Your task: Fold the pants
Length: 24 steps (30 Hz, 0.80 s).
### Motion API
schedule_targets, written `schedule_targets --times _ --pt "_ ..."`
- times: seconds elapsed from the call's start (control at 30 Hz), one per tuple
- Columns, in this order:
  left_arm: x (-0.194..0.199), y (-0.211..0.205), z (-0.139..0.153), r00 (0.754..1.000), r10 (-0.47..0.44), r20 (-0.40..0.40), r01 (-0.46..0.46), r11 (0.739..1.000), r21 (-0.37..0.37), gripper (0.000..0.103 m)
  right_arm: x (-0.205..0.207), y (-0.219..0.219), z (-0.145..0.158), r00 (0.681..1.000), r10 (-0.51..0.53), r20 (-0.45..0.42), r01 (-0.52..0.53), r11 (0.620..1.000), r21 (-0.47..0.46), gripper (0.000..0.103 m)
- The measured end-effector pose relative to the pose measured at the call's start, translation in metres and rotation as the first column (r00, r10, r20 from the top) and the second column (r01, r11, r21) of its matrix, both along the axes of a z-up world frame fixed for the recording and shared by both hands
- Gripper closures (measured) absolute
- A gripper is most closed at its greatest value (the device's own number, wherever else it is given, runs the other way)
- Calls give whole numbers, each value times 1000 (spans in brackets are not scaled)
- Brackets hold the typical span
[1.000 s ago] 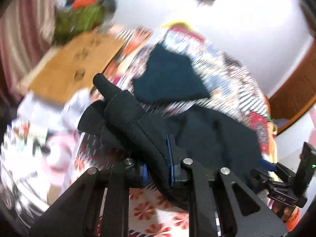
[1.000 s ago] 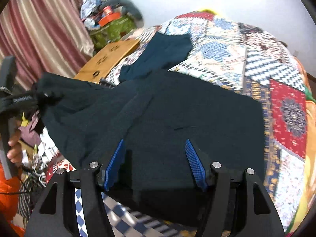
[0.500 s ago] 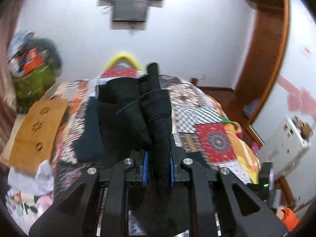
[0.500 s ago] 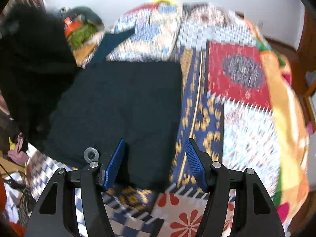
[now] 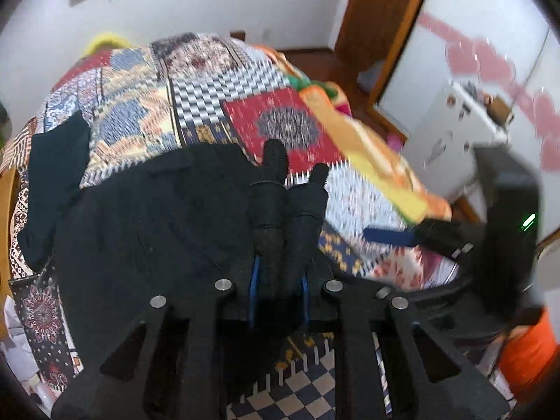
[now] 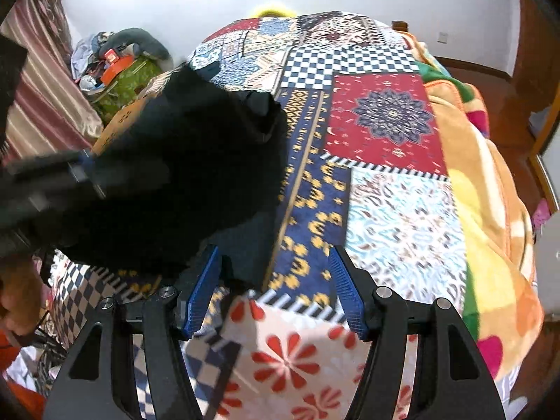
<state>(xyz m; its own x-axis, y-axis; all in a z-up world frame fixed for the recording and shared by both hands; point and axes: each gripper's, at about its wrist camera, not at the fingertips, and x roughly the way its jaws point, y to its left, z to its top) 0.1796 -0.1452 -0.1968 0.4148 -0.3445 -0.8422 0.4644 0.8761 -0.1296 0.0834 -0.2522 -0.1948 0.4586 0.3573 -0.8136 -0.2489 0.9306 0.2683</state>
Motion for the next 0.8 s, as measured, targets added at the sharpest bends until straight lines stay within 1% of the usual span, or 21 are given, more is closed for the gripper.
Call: schedule_targets --times 0.07,0.1,0.13,0.17,0.2,0.23,0.3,0.37,0.43,0.5,0.57,0.6,0.67,0.8 --pt "2 3 -4 1000 -12 -11 12 1000 12 77 -4 -6 3 1000 -20 4 20 1000 4 43" --pt "2 3 -3 1000 -18 -17 18 1000 10 67 -5 -9 5 1000 -30 8 30 1000 5 43" --pt "2 3 -2 999 -24 -23 24 1000 4 49 -4 -13 4 999 -37 11 37 999 7 43" --pt "-1 4 3 999 -25 -20 25 1000 -8 39 -5 -14 6 999 -46 16 46 999 9 43" --pt "-3 6 7 1000 -21 1 21 1000 -22 25 -5 -16 9 998 -56 21 55 998 13 43" --pt "-7 10 17 999 -13 46 14 999 -36 21 -4 -18 11 998 -63 24 62 998 19 43" --pt "-7 15 29 995 -4 99 7 1000 -27 18 -1 -20 14 997 -72 34 71 997 33 43" --pt "-4 25 43 988 23 155 -22 1000 -2 15 -3 -20 24 995 -80 54 77 996 50 43" --pt "4 38 52 974 62 219 -70 997 29 9 -5 -18 30 994 -80 71 76 995 63 41" --pt "19 56 60 954 102 281 -127 989 70 7 -5 -15 36 993 -79 91 72 995 76 39" --pt "39 73 61 941 133 312 -173 979 104 6 -4 -9 40 992 -73 103 63 994 90 39" --pt "50 81 60 936 148 318 -197 972 127 6 -4 -6 41 992 -70 104 59 993 99 39" --pt "76 99 52 937 172 303 -230 959 167 6 0 1 39 994 -58 94 47 992 118 39" --pt "124 124 23 953 208 220 -255 943 213 6 8 20 27 998 -31 59 24 993 119 39"
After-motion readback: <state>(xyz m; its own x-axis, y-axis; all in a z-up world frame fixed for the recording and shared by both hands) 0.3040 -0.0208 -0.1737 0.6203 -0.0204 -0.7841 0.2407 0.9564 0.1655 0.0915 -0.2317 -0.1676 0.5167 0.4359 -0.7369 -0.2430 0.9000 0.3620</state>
